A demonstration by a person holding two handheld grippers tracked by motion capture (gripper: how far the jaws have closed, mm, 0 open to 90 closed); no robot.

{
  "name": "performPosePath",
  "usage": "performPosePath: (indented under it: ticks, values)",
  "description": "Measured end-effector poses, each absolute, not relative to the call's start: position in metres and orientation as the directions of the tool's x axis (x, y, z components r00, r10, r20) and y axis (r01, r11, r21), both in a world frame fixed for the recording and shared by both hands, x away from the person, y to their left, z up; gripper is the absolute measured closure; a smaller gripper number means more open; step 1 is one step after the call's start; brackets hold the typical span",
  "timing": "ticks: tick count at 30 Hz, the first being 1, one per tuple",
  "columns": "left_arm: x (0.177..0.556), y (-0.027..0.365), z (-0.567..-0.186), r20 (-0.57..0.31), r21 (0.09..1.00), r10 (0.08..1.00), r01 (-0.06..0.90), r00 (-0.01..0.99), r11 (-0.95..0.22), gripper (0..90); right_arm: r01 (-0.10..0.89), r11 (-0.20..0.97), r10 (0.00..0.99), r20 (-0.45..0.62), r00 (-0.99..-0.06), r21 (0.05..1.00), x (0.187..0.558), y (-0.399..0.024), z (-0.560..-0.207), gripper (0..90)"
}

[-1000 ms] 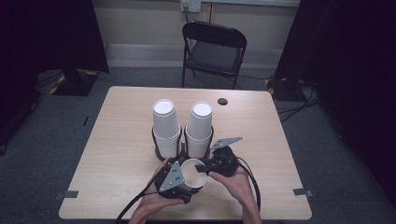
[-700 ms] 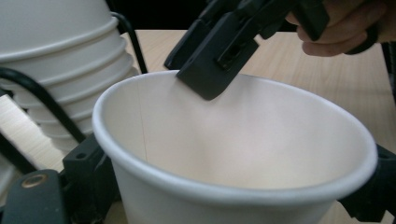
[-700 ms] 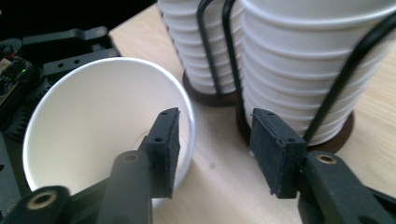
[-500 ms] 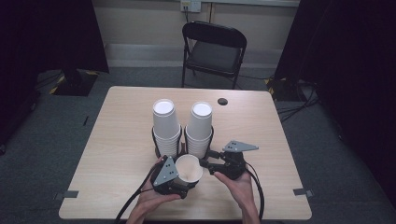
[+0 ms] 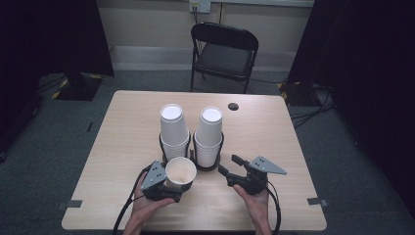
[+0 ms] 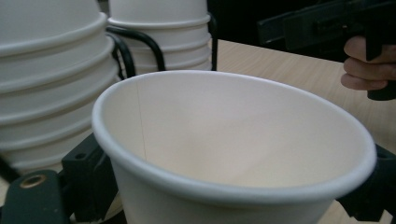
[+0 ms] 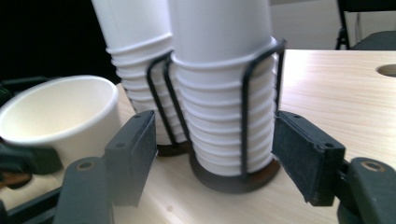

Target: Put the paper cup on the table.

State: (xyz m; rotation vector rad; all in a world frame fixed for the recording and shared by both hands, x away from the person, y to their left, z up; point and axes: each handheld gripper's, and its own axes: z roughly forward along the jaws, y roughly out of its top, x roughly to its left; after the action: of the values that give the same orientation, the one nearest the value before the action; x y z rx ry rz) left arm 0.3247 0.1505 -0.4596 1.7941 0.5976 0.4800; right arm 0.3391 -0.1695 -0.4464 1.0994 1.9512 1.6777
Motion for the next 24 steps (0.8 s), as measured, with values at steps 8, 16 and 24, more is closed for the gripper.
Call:
performPosePath:
  ticks: [8,16,24]
  values:
    - [0.329,0.173,-0.455,0.026,0.963,0.692,0.167,0.721,-0.210,11.1,0.330,-0.031,0.797,0.222,-0.562,0.944,0.337,-0.180,-0.466,27.1]
    - [0.330,0.189,-0.453,0.022,0.967,0.733,0.172,0.680,-0.188,11.1,0.326,-0.034,0.837,0.205,-0.508,0.945,0.332,-0.185,-0.480,22.2]
    - [0.343,0.216,-0.447,0.009,0.975,0.803,0.172,0.595,-0.139,11.1,0.308,-0.075,0.864,0.216,-0.455,0.949,0.326,-0.195,-0.494,23.2]
